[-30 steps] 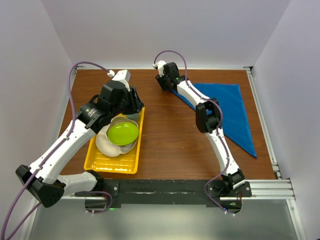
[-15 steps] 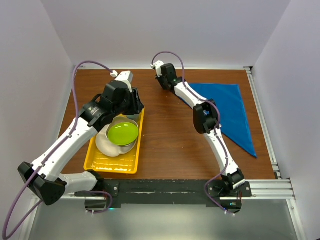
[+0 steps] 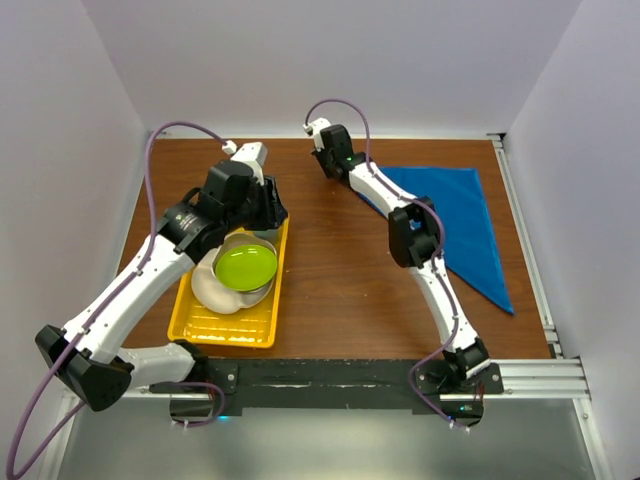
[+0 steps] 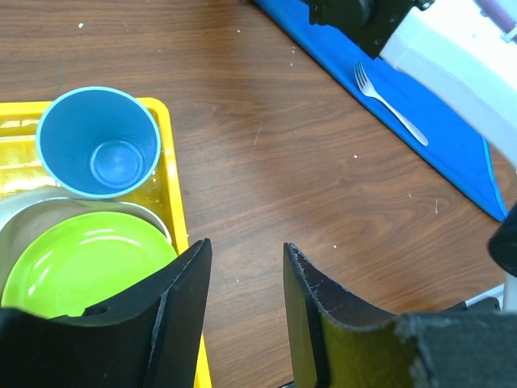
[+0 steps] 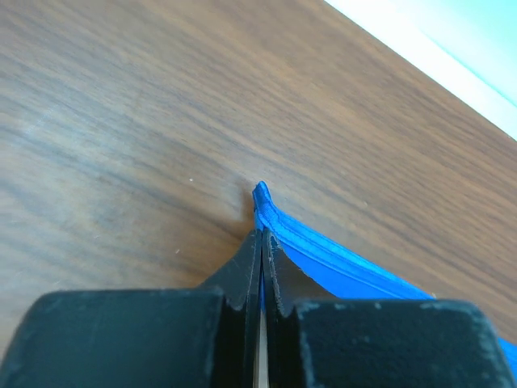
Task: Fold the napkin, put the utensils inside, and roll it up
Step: Fold the napkin
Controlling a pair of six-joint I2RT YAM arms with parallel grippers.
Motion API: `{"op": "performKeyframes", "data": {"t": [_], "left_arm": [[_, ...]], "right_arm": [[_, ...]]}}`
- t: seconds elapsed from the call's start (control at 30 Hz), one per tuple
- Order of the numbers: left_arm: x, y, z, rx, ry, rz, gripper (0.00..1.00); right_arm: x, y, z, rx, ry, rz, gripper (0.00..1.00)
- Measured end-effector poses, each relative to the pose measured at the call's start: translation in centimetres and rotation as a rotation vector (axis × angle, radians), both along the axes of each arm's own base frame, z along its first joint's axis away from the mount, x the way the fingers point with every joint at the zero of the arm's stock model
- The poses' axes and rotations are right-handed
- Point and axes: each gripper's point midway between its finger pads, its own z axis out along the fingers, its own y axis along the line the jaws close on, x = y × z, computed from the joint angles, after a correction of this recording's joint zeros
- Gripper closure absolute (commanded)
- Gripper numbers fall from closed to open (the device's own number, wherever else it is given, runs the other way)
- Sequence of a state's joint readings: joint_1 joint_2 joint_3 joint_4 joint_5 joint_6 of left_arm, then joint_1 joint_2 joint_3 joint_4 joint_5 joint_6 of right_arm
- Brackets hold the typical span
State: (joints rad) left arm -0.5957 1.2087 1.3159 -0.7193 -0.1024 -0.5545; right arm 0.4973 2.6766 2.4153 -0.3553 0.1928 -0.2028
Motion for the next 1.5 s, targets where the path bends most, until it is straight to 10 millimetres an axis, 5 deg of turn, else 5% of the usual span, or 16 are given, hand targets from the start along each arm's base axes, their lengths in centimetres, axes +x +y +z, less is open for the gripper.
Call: {"op": "performKeyframes", "data": {"t": [0.13,0.27,0.47,0.8,1.23,1.5], "left_arm": [[-0.3,-0.2,0.3,-0.008,-0.005,-0.023,0.54],[-0.9,0.0,0.8,-0.018,-0.027,-0.040,0.54],[-1.0,0.3,1.6,-0.029,-0.058,-0.058,0.54],[-0.8,-0.4,1.8,-0.041,-0.070,-0.099,0.54],[-0.6,-0.9,1.5,-0.044,-0.056,-0.118,0.54],[-0.2,-1.3,1.3,-0.045,-0.045,-0.127,0.54]], "right_arm": [[-1.7,-0.7,3.2,0.063,0.014,-0.055,1.00],[-3.6,-2.0,8.5,0.177,0.002,-0.145,1.00],[-8.3,-6.8,13.6,0.369,0.015,-0.310,1.00],[-14.8,-17.5,10.4,0.529,0.128,-0.604,1.00],[-20.7,-21.7,11.0,0.571,0.123,-0.651,1.00],[-22.5,-24.3,8.7,0.562,0.168,-0.669,1.00]]}}
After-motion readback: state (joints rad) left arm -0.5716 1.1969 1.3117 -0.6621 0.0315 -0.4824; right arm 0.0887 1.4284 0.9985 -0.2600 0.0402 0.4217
